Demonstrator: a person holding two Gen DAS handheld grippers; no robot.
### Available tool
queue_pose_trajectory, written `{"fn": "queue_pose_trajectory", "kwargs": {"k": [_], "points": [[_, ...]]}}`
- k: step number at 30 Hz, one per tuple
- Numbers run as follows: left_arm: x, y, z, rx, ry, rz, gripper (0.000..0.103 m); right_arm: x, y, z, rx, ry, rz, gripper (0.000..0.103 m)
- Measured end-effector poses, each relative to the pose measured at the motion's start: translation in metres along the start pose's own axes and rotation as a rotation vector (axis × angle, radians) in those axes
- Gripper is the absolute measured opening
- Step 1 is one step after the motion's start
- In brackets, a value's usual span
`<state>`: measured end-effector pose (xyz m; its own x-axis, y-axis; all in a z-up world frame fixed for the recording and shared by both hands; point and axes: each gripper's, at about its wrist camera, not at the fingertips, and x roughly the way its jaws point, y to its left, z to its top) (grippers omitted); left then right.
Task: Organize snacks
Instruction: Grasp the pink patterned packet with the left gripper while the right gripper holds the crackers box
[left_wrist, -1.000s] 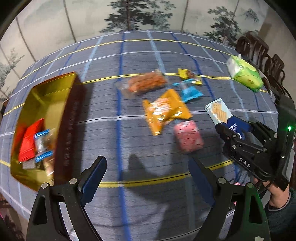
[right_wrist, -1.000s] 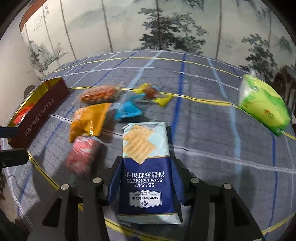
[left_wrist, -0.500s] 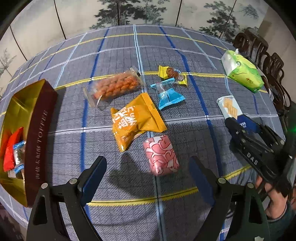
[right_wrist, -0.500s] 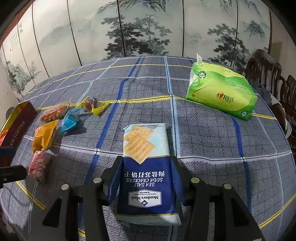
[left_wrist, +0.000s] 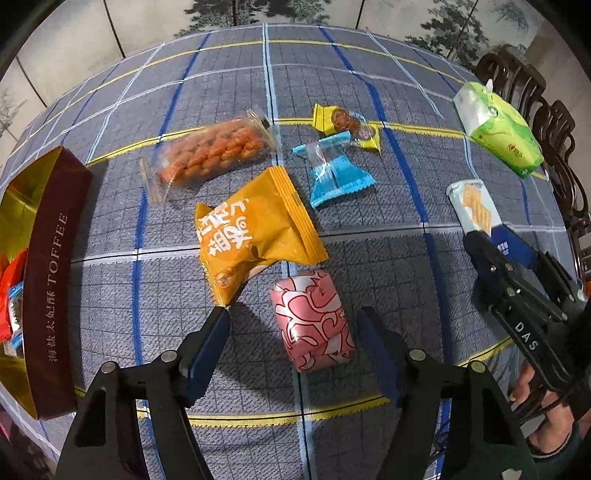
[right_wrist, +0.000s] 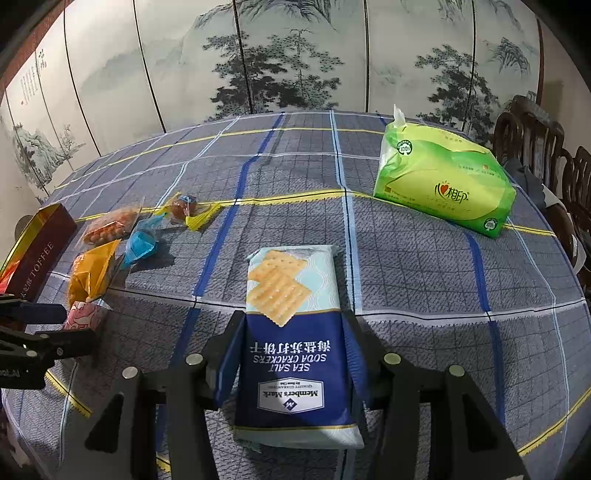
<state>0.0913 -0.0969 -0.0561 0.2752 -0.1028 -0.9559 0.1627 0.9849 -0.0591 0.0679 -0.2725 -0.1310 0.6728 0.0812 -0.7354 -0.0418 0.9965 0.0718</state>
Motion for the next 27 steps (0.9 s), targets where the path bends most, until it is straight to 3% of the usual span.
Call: {"fn": "queue_pose_trajectory", "kwargs": {"k": [5, 11, 27], "points": [[0.002, -0.002, -0.001, 0.024, 0.000, 0.011, 0.055, 0.000, 0.000, 0.000, 0.000, 0.000, 0.000, 0.052], [0.000, -0.004, -0.002, 0.052, -0.006, 0.002, 0.030, 0.000, 0.000, 0.000, -0.001, 0.000, -0.002, 0.053], [-0.015, -0.002, -0.020, 0.115, -0.015, -0.004, 0.026, 0.001, 0.002, 0.001, -0.014, 0.004, -0.017, 0.053]]}}
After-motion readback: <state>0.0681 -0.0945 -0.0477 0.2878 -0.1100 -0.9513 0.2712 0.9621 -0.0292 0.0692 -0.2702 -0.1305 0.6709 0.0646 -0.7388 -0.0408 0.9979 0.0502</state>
